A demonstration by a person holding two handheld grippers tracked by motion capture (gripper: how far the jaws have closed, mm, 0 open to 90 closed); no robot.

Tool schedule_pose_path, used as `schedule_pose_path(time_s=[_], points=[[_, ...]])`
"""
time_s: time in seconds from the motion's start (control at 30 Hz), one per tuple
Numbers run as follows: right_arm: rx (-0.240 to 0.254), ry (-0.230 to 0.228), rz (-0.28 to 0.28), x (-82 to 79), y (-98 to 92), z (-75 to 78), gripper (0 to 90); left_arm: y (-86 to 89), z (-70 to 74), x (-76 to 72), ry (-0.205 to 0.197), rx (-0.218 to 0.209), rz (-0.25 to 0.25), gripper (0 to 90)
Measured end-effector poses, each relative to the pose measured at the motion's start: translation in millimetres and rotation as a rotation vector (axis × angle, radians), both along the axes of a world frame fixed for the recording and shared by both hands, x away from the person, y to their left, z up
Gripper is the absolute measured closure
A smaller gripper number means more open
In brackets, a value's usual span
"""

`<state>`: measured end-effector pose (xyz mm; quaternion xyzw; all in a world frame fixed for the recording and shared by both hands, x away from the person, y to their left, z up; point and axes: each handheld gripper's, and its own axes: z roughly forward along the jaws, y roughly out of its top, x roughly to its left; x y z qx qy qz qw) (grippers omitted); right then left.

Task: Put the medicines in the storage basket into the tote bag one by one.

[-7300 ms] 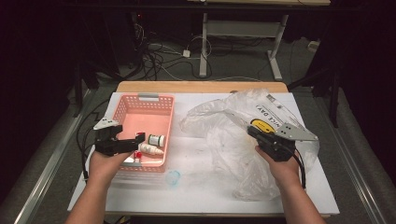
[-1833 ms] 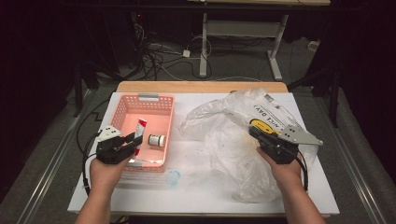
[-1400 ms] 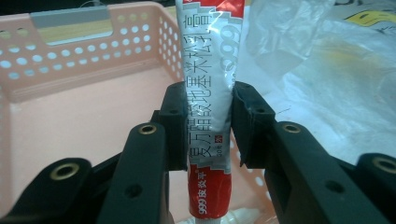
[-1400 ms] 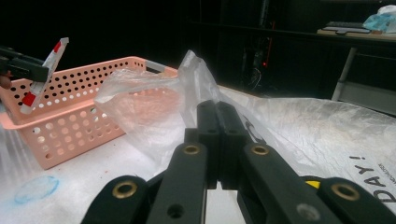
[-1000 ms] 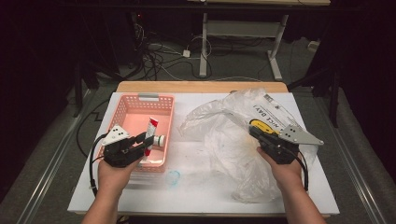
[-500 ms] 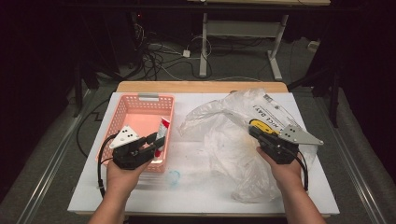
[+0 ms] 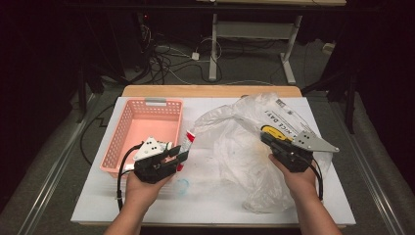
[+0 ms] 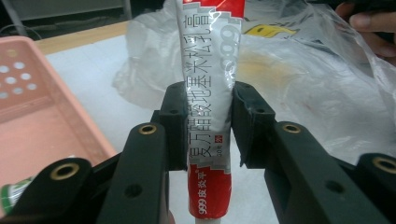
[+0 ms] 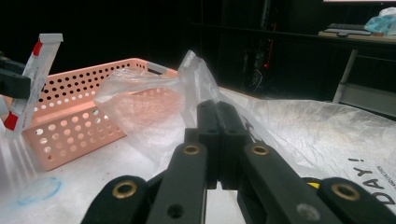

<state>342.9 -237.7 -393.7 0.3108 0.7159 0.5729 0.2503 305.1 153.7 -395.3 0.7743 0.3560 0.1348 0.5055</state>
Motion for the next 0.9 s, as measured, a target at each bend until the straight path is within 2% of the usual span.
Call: schedule_pose_path(time_s=[0.5, 0.9], points=[[0.0, -0.008, 0.003, -0.5, 0.1, 1.2, 90.0, -28.7, -9.5, 0.5, 0.013, 0.035, -0.054, 66.9], [0.006, -0.01, 0.003, 0.1, 0.5, 2.0, 90.0, -68.0, -19.5, 5.5, 0.016, 0.083, -0.115, 66.9]])
